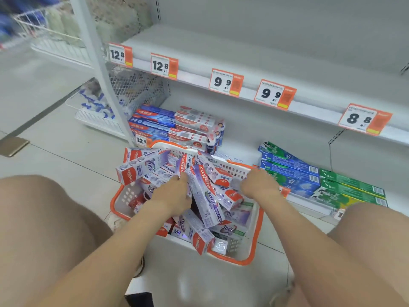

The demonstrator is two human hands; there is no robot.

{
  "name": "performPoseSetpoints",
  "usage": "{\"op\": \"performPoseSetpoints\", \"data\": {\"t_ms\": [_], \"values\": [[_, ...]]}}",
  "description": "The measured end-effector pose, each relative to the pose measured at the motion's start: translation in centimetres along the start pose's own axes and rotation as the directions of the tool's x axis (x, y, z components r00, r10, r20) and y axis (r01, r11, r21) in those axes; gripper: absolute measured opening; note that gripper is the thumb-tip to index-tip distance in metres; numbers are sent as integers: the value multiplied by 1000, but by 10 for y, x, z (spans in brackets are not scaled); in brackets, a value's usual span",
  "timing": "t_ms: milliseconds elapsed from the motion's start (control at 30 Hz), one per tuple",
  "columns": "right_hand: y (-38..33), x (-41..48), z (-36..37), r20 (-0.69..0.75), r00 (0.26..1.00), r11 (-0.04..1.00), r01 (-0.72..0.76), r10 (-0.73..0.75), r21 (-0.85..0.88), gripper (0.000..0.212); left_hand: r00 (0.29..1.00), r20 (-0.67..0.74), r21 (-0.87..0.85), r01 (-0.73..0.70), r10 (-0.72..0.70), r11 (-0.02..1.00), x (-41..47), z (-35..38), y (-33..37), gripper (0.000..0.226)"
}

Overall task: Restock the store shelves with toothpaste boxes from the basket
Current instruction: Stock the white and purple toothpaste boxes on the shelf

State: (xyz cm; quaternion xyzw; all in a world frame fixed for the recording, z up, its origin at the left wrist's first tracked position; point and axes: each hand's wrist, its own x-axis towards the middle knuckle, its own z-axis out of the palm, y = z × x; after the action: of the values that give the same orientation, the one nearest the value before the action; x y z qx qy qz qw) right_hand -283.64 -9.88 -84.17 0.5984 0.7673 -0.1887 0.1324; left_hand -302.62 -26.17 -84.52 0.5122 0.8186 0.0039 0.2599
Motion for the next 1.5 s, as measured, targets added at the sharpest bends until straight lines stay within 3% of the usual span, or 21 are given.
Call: {"op": "performPoseSetpoints", "data": {"t_ms": [100, 200, 300, 433, 500, 633, 733, 867, 967, 1067, 1167, 1267, 1333, 1500], "values": [[-35, 14, -29, -16, 965, 964, 260, -261, -58, 29, 999, -41, -38, 24, -26, 999, 24, -17, 6, 52], [-66, 18, -40, 227, 857, 884, 466, -462, 39, 66, 997, -64, -124, 28, -36, 992, 53, -28, 10, 51], [-84, 18, -31, 435, 781, 862, 506, -447, -23, 108, 997, 67, -157, 39, -29, 987, 80, -31, 5, 55], [-88, 15, -7, 441, 822, 853, 482, -360, -201, 132, 983, 179, -188, 2, 32, 982, 89, -38, -12, 64], [-94, 13, 2, 368, 855, 851, 466, -364, -240, 126, 980, 187, -193, -38, 74, 980, 86, -42, -22, 68], [-107, 12, -3, 320, 873, 904, 417, -368, -95, 69, 973, 183, -262, -87, 138, 961, 68, -46, -37, 81], [-108, 8, -13, 277, 889, 928, 370, -366, 39, 54, 979, 157, -315, -76, 130, 946, 58, -45, -41, 81], [-105, -1, -26, 83, 933, 898, 309, -350, 313, 64, 986, 144, -314, -30, 79, 949, 54, -30, -39, 96], [-101, -8, -30, -132, 924, 773, 373, -359, 513, 63, 995, 99, -372, 54, -18, 926, 48, -17, -33, 96], [-97, -15, -37, -232, 895, 655, 439, -382, 615, 68, 994, 58, -427, 107, -91, 898, 46, -11, -30, 96], [-106, -18, -58, -267, 898, 672, 439, -349, 596, 76, 991, 81, -444, 133, -109, 886, 50, -11, -32, 91], [-123, -16, -84, -272, 893, 752, 450, -359, 482, 81, 974, 117, -503, 225, -192, 834, 50, -17, -29, 61], [-129, -13, -96, -285, 875, 749, 483, -392, 454, 76, 970, 73, -524, 237, -233, 818, 50, -21, -25, 41], [-111, 10, -107, -335, 811, 684, 585, -480, 435, 63, 966, -79, -591, 154, -247, 792, 56, -47, -10, 52]]}}
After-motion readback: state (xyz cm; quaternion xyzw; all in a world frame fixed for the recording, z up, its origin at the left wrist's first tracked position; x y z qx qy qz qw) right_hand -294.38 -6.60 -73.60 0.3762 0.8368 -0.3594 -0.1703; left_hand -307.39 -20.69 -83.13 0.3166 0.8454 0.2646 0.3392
